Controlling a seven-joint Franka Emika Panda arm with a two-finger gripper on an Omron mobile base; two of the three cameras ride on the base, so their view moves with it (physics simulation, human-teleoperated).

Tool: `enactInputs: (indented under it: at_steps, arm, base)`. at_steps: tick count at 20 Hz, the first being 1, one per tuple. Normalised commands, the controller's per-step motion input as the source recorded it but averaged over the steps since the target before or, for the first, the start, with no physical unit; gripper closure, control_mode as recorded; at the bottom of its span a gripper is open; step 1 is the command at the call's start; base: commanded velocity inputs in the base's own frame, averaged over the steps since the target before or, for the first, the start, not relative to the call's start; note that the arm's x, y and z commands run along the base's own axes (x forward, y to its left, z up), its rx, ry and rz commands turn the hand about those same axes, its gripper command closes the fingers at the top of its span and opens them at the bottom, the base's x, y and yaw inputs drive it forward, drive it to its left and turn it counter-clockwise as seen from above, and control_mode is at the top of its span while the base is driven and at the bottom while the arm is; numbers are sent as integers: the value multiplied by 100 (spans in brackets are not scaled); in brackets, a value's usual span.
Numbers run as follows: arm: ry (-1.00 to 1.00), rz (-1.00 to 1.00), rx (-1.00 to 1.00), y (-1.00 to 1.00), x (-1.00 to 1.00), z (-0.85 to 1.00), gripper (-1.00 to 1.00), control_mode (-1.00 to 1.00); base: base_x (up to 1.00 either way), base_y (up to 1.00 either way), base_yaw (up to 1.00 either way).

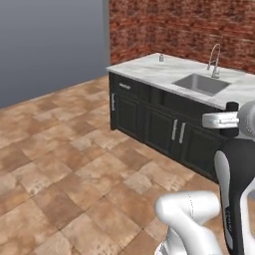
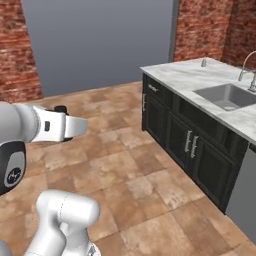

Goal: The dining table condiment station is running low on shaker. Refill the condiment station by opening the cabinet and taking the shaker from the cabinet and placing it on the dining table.

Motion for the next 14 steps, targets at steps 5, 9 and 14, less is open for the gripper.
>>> enactInputs:
  at_steps: [5,9,14]
  arm:
    - [0,0,0,0,0,0,100,100]
    - [0,0,0,0,0,0,100,100]
    - [0,0,0,0,0,0,100,100]
  base:
    - [72,0,-27]
    - [98,7,-23]
    - [100,33,-21]
